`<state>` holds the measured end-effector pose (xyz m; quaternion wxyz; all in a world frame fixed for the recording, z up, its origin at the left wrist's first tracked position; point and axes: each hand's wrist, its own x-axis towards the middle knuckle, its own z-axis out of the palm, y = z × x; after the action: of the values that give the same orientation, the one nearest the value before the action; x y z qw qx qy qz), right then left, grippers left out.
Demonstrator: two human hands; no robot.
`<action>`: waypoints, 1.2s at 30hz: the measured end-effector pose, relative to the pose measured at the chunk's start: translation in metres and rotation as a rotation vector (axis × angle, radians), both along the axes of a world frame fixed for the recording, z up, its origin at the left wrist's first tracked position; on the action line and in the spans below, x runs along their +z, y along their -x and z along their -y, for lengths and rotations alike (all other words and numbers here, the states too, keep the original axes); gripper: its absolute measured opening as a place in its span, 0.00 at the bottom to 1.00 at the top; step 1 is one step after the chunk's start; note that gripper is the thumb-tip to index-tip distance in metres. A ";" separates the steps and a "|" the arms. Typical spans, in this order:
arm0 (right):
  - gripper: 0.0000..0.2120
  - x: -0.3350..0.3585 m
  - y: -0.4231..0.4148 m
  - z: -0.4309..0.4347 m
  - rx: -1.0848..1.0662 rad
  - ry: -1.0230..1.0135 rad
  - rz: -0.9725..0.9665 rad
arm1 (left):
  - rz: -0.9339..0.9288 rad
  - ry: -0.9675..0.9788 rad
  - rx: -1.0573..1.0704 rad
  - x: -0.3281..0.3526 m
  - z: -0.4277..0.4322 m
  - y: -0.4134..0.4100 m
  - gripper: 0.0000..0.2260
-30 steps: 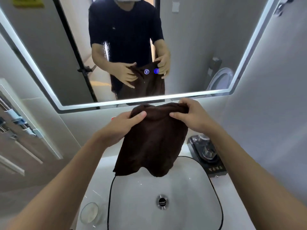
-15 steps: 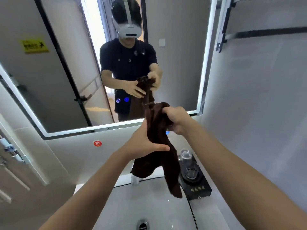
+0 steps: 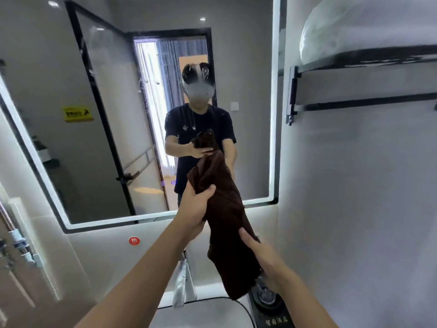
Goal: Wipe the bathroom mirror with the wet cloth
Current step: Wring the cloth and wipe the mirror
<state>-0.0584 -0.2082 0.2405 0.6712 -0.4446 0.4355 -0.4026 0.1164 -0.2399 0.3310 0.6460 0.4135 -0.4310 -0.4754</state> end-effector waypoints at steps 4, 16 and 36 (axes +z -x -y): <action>0.35 0.012 -0.014 -0.006 0.088 -0.160 0.522 | -0.175 -0.045 -0.101 -0.005 -0.003 0.002 0.21; 0.25 0.078 -0.052 0.022 -0.280 0.296 -0.080 | 0.110 -0.198 -0.120 -0.058 -0.052 -0.061 0.14; 0.21 0.087 -0.106 0.020 -0.334 0.864 -0.576 | 0.305 -0.212 -0.213 -0.032 -0.028 -0.094 0.08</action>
<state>0.0480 -0.2284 0.3278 0.2081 -0.6970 0.4615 -0.5079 0.2102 -0.2122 0.2989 0.4722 0.4984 -0.5127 -0.5155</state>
